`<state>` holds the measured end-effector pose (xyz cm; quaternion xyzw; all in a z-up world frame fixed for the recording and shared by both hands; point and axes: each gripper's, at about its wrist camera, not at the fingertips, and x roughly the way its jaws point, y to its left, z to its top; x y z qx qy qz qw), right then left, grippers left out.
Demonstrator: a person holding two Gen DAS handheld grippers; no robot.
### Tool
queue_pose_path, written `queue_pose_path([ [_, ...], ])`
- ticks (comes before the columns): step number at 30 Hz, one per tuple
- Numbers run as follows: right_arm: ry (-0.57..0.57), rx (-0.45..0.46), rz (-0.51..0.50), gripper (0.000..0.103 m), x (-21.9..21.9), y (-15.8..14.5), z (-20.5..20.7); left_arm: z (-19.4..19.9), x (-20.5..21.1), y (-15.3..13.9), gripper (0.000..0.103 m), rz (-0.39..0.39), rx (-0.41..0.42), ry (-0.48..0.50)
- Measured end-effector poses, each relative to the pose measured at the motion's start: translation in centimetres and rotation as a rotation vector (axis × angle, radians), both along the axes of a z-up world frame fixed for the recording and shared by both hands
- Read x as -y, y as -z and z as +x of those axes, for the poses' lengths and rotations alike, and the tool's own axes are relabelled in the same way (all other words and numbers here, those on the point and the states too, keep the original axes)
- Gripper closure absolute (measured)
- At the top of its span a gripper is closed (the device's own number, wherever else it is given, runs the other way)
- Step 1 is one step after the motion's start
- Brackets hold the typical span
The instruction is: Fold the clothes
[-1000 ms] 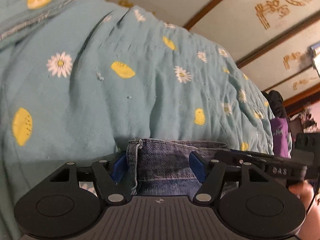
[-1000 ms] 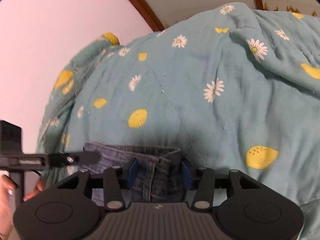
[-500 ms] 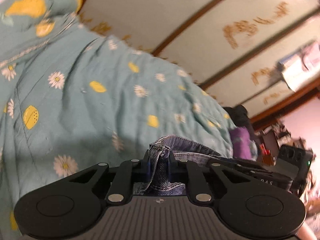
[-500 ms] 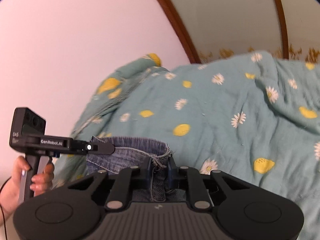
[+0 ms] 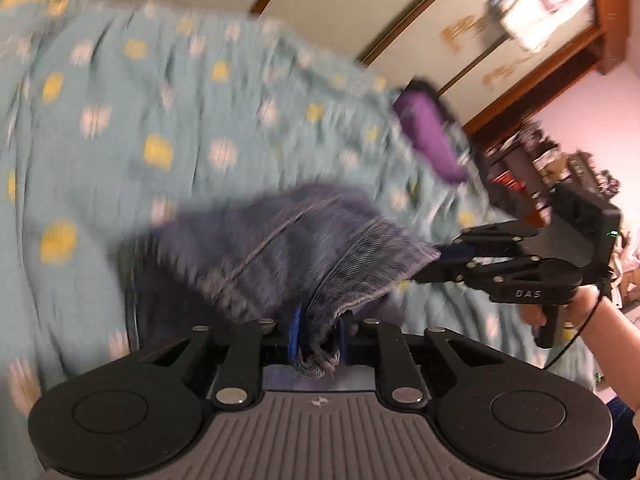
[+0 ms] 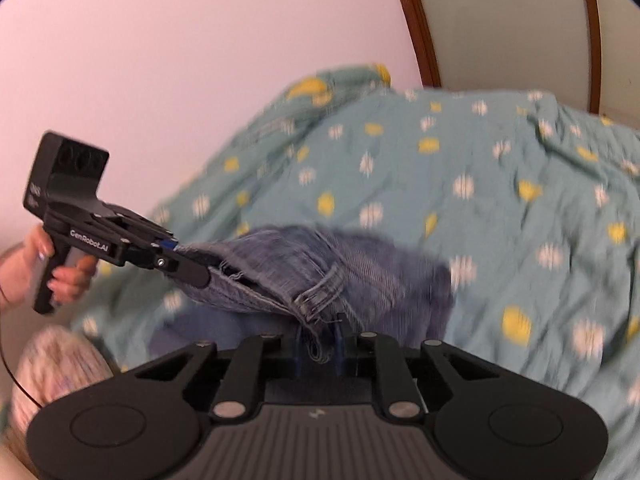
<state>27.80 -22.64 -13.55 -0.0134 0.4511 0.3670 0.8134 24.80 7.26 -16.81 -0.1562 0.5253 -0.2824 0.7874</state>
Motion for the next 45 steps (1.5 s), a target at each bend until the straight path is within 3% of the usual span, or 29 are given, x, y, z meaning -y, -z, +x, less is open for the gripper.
queue_pose_path([
  [5,-0.003,-0.050,-0.064,0.084,-0.1,1.6,-1.5,-1.9,-0.7,0.0,0.073,0.082,-0.012,0.017],
  [10,-0.011,-0.036,0.011,0.084,0.9,-1.3,-2.3,-3.3,-1.9,-3.4,0.068,0.132,0.070,0.025],
  [13,-0.047,-0.035,0.084,0.083,0.5,-3.3,-1.8,-1.6,-1.3,-5.7,0.062,0.084,0.131,-0.003],
  [14,-0.048,-0.028,0.100,0.075,0.0,-3.8,-1.4,-1.3,-1.1,-6.1,0.061,0.076,0.138,-0.004],
  [17,0.019,0.031,0.082,0.072,-1.7,-4.5,0.2,1.5,1.3,-6.6,0.058,0.087,0.186,-0.045],
  [20,0.095,0.003,0.025,0.073,-4.2,-2.9,2.7,4.6,2.9,-5.4,0.058,0.055,0.154,-0.158],
  [23,0.092,-0.092,-0.111,0.074,-6.9,1.9,3.4,6.0,3.9,-2.5,0.058,0.045,0.067,-0.186],
  [25,0.090,-0.087,-0.182,0.074,-8.0,4.7,2.9,6.5,4.6,0.1,0.061,0.115,0.023,-0.181],
  [26,0.099,-0.078,-0.186,0.074,-8.2,5.6,2.7,6.5,4.5,1.1,0.074,0.133,0.023,-0.188],
  [28,0.142,-0.078,-0.135,0.074,-7.7,6.9,2.8,6.3,4.2,3.2,0.077,0.162,0.032,-0.206],
  [29,0.162,-0.092,-0.113,0.074,-7.4,7.0,3.0,6.2,3.1,3.6,0.079,0.099,0.019,-0.239],
  [34,0.210,-0.160,-0.026,0.074,-5.7,4.5,3.9,5.3,0.7,1.3,0.079,-0.023,0.017,-0.289],
  [39,0.262,-0.131,0.006,0.073,-3.4,0.8,4.7,2.3,1.8,-0.5,0.076,-0.035,0.030,-0.201],
  [42,0.293,-0.182,-0.029,0.073,-3.0,2.8,5.6,1.9,3.2,1.0,0.075,0.012,0.017,-0.171],
  [43,0.301,-0.199,-0.059,0.073,-3.2,4.0,5.8,1.9,3.1,1.7,0.080,0.018,0.012,-0.170],
  [44,0.304,-0.206,-0.080,0.074,-3.3,4.8,5.7,2.2,3.1,2.7,0.096,0.033,-0.003,-0.173],
  [45,0.309,-0.201,-0.097,0.074,-3.4,6.1,5.6,2.6,2.8,3.8,0.101,0.053,-0.033,-0.200],
])
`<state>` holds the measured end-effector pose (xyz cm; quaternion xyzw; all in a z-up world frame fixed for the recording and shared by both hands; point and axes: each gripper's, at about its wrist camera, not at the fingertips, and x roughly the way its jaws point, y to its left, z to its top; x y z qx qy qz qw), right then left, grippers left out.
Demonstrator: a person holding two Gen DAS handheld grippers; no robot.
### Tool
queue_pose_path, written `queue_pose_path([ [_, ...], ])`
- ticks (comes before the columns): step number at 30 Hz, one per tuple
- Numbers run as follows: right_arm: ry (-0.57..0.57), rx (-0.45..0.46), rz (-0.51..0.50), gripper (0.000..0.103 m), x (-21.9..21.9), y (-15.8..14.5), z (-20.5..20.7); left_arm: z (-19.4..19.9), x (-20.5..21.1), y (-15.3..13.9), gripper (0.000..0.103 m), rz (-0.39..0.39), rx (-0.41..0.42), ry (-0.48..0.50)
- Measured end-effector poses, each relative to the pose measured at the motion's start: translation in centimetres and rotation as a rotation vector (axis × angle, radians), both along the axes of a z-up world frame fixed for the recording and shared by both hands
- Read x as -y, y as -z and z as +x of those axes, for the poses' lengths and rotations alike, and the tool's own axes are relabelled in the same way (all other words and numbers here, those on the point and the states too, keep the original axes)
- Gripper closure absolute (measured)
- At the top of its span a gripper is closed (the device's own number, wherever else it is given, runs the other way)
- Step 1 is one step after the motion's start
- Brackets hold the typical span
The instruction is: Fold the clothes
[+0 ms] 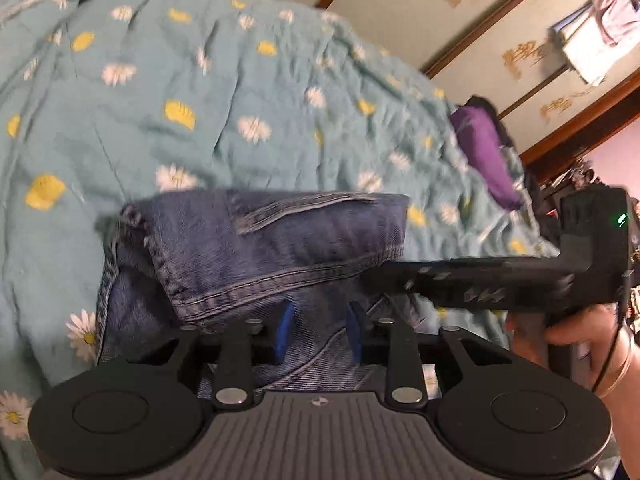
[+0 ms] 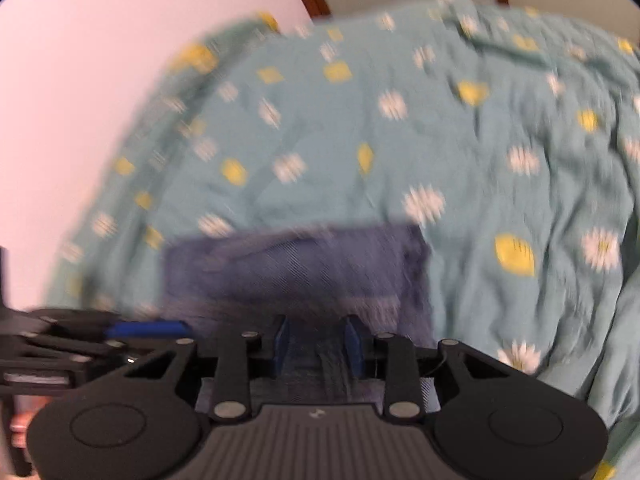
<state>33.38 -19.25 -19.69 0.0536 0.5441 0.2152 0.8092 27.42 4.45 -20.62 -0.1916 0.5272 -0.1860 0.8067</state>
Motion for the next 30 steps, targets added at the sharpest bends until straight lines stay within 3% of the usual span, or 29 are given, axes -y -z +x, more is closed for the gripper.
queue_pose_path([
  [2,0.010,0.025,0.000,0.074,0.1,1.1,-0.5,0.2,-0.8,0.8,0.100,-0.029,-0.025,-0.018],
  [5,0.035,0.017,0.032,0.073,0.7,-0.2,-1.0,0.3,-1.8,0.4,0.100,-0.085,-0.056,-0.059],
  [7,0.041,0.015,0.069,0.071,1.5,-1.6,-1.5,-0.8,-2.0,-1.4,0.090,-0.075,0.003,-0.085],
  [9,0.056,0.034,0.093,0.056,2.9,-2.7,-2.2,-1.7,-1.8,-2.9,0.064,-0.016,0.065,-0.104],
  [10,0.066,0.046,0.102,0.045,3.8,-3.3,-2.6,-2.0,-1.8,-3.5,0.063,-0.007,0.087,-0.115],
  [13,0.150,0.072,0.142,0.043,6.6,-3.7,-3.5,-2.7,-1.9,-4.9,0.060,0.005,0.134,-0.142],
  [16,0.284,-0.021,0.359,0.043,10.2,-1.8,-3.7,-2.5,-1.2,-5.0,0.059,0.037,0.116,-0.163],
  [18,0.301,-0.055,0.430,0.043,10.6,-0.4,-3.6,-2.2,-0.7,-4.9,0.059,0.063,0.100,-0.173],
  [21,0.271,-0.024,0.431,0.043,10.1,0.8,-3.9,-2.2,-0.2,-4.8,0.059,0.083,0.089,-0.188],
  [25,0.217,-0.003,0.336,0.043,9.2,1.7,-3.4,-2.1,0.0,-5.0,0.059,0.085,0.094,-0.211],
  [28,0.241,0.003,0.392,0.044,9.4,1.8,-2.8,-0.8,0.7,-5.1,0.059,0.076,0.098,-0.251],
  [30,0.256,0.090,0.403,0.047,8.8,0.2,-2.9,0.2,1.4,-5.1,0.059,0.089,0.103,-0.263],
])
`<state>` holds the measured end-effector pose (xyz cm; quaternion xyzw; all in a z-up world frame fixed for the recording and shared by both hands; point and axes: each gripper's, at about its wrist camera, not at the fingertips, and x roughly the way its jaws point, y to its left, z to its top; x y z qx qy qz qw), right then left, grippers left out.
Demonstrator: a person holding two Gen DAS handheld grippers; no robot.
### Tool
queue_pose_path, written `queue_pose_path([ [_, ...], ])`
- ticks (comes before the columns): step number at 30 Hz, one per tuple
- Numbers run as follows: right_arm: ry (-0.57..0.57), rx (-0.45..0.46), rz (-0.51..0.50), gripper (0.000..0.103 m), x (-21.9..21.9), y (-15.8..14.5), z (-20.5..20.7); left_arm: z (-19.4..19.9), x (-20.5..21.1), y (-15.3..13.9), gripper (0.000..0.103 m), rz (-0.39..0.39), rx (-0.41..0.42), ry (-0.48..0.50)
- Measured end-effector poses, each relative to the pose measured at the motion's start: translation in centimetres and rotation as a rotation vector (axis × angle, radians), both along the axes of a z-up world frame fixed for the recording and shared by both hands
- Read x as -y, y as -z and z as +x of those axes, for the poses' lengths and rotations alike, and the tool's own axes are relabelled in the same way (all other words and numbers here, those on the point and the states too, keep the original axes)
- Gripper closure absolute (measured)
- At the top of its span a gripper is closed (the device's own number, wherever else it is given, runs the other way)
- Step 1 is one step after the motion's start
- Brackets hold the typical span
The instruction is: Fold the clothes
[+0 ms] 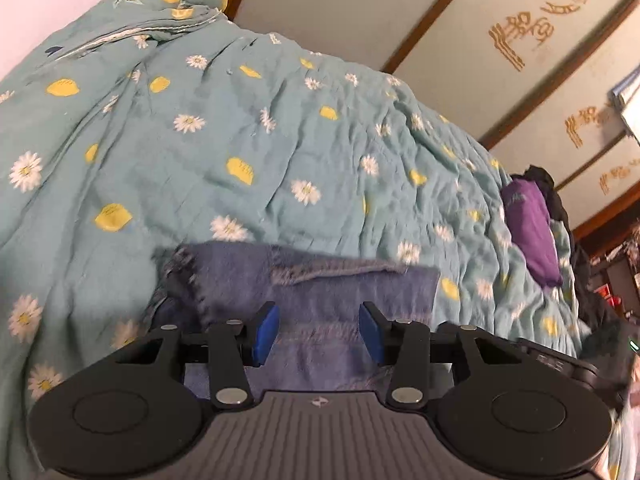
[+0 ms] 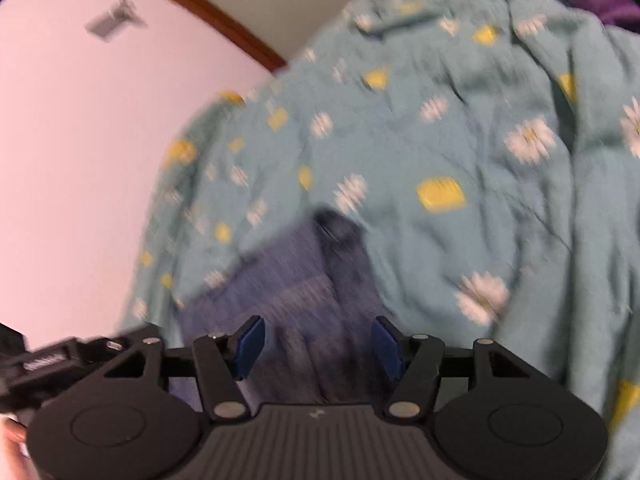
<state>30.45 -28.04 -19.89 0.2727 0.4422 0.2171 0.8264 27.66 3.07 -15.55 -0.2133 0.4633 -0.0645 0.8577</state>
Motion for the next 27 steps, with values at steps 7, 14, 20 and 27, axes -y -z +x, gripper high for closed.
queue_pose_path([
  [7,-0.078,0.077,-0.073,0.085,-4.7,-2.7,3.2,2.7,1.4,3.5,0.059,0.067,-0.052,-0.013],
  [14,0.004,-0.130,-0.044,0.103,-3.3,5.9,5.7,2.2,2.0,5.6,0.059,0.122,-0.005,0.069],
  [20,0.051,-0.132,0.062,0.103,-1.6,3.2,5.7,1.7,-0.7,3.8,0.059,-0.004,0.026,0.035],
  [27,0.115,-0.090,0.072,0.101,-1.7,2.9,5.7,1.9,-5.5,4.5,0.052,-0.151,0.060,-0.028],
])
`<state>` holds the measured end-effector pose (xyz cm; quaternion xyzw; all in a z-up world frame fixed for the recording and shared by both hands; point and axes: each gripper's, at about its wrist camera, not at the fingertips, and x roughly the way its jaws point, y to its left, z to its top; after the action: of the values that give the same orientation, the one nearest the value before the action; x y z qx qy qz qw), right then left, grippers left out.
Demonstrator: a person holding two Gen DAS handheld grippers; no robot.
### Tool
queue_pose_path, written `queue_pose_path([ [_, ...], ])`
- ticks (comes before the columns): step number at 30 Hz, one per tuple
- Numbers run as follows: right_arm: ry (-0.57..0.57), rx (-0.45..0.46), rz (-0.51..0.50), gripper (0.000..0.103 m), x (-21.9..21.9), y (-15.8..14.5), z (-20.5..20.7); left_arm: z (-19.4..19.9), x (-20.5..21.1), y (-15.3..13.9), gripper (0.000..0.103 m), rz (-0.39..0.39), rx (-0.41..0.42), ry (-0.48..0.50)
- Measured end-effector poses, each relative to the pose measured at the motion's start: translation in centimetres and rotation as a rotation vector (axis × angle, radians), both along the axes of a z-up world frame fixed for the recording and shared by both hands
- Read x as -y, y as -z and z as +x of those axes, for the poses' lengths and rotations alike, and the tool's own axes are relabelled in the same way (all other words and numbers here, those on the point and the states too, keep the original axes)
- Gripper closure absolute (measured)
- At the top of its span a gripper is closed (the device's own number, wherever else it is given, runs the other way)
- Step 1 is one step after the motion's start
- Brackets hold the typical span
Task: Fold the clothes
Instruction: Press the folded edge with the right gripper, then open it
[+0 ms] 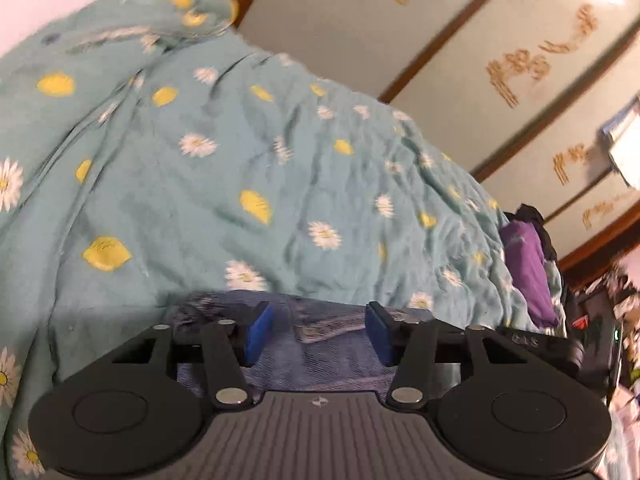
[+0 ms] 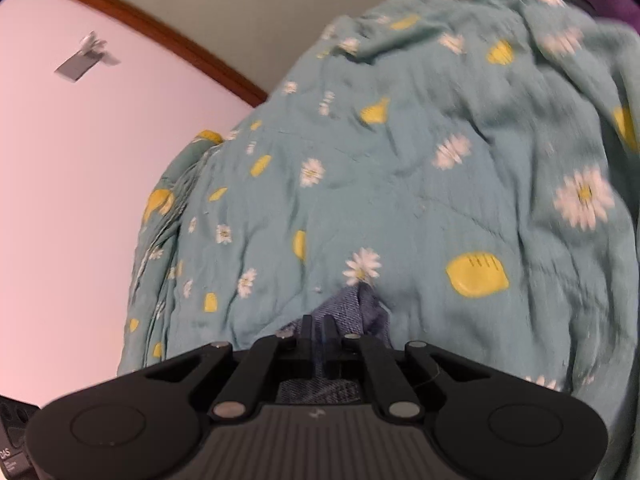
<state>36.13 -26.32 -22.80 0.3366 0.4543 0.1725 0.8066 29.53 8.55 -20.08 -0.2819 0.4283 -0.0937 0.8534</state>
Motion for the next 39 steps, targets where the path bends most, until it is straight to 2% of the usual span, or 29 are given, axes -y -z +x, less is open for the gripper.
queue_pose_path([
  [3,0.025,0.039,-0.004,0.096,0.9,-1.1,-0.4,0.4,-0.6,0.7,0.052,-0.033,-0.016,-0.001],
  [4,0.033,0.058,-0.020,0.096,1.0,-1.4,-0.4,0.4,-0.5,0.7,0.052,-0.033,-0.017,0.000],
  [6,0.027,0.030,-0.049,0.096,0.8,-0.4,0.2,0.7,-0.5,0.9,0.053,-0.001,-0.024,0.011],
  [7,0.027,-0.003,-0.066,0.095,0.5,0.9,0.4,0.8,-0.4,1.0,0.056,0.016,-0.027,0.018],
  [9,0.032,-0.044,-0.074,0.094,0.4,3.0,0.4,1.0,-0.4,1.3,0.077,0.051,-0.033,0.030],
  [10,0.039,-0.039,-0.057,0.094,0.6,3.6,0.2,1.0,-0.7,1.4,0.078,0.035,-0.036,0.023],
  [13,0.038,-0.046,-0.064,0.093,0.8,2.0,0.3,0.8,-1.7,1.4,0.078,-0.027,-0.047,-0.001],
  [14,0.034,-0.038,-0.086,0.087,0.7,1.0,0.3,0.7,-2.0,1.2,0.077,-0.045,-0.050,-0.011],
  [17,0.020,0.041,-0.153,0.087,0.4,-1.9,-0.8,-0.1,-2.8,0.1,0.060,-0.076,-0.027,-0.044],
  [19,-0.047,0.084,-0.165,0.086,-0.8,-3.8,-1.9,-0.8,-3.0,-0.6,0.055,-0.075,-0.005,-0.058],
  [22,-0.156,0.071,-0.184,0.083,-3.5,-4.1,-3.1,-1.2,-2.5,-1.1,0.054,-0.070,-0.013,-0.041],
  [23,-0.191,0.066,-0.205,0.082,-4.4,-3.8,-3.3,-1.1,-2.3,-1.1,0.053,-0.060,-0.021,-0.037],
  [26,-0.271,0.067,-0.321,0.080,-7.0,-3.1,-4.2,-0.8,-0.7,-0.5,0.052,0.087,-0.096,-0.033],
  [27,-0.288,0.080,-0.365,0.080,-7.8,-2.9,-4.3,-0.4,0.1,0.0,0.052,0.168,-0.119,-0.031],
  [29,-0.304,0.101,-0.413,0.080,-8.6,-2.5,-4.6,0.3,1.0,1.1,0.046,0.256,-0.143,-0.020],
  [32,-0.304,0.115,-0.437,0.080,-9.0,-2.0,-4.8,1.3,1.4,2.5,0.042,0.273,-0.163,-0.037],
  [35,-0.298,0.126,-0.445,0.080,-9.1,-2.2,-5.2,1.1,1.1,2.0,0.042,0.262,-0.162,-0.043],
  [37,-0.283,0.116,-0.438,0.080,-8.7,-3.3,-5.6,0.3,0.9,1.0,0.044,0.282,-0.136,-0.045],
  [39,-0.269,0.104,-0.429,0.079,-8.2,-4.5,-6.4,-1.2,1.5,-0.7,0.044,0.377,-0.094,-0.036],
])
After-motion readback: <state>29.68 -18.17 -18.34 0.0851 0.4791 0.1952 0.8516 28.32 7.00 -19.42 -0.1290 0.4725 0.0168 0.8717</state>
